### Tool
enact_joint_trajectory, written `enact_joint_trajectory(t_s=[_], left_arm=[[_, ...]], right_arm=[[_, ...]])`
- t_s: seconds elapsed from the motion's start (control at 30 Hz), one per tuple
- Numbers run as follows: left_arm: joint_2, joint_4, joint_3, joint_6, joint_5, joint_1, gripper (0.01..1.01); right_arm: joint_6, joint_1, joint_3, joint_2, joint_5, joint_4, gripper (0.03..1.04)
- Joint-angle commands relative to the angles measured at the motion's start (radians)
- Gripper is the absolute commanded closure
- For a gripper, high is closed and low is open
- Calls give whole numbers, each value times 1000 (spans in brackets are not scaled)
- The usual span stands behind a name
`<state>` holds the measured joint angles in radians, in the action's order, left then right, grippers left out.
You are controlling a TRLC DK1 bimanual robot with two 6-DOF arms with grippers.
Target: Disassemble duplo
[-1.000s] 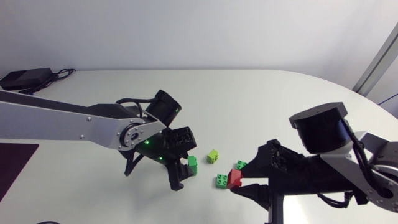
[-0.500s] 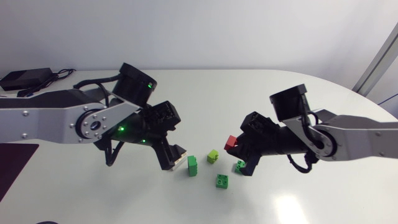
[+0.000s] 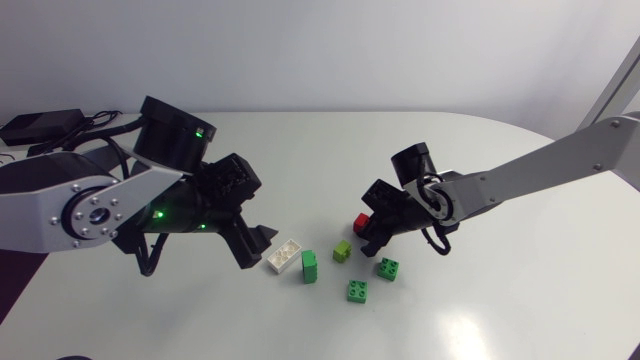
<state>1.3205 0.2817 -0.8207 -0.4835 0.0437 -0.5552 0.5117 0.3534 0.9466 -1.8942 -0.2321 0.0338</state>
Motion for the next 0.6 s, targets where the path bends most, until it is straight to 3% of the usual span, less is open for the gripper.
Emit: enact_joint_trajectory(t_s=[0.0, 0.07, 0.17, 0.2, 0.4, 0.57], left_arm=[[-37, -15, 28, 43, -24, 0, 59], [-56, -15, 34, 52, -33, 1, 59], [-92, -16, 51, 60, -53, 0, 57], [-101, -16, 52, 60, -59, 1, 56], [-164, -1, 43, 86, -96, 21, 51], [-221, -3, 43, 108, -234, -2, 61]], right_arm=[[-13, -21, 35, -60, 16, 6, 559], [-6, -27, 44, -80, 16, 6, 423], [-1, -30, 41, -85, 14, 2, 107], [-1, -31, 35, -74, 13, -2, 70], [-16, -33, -46, 87, 14, -14, 69], [-65, -30, -140, 284, 62, -14, 69]])
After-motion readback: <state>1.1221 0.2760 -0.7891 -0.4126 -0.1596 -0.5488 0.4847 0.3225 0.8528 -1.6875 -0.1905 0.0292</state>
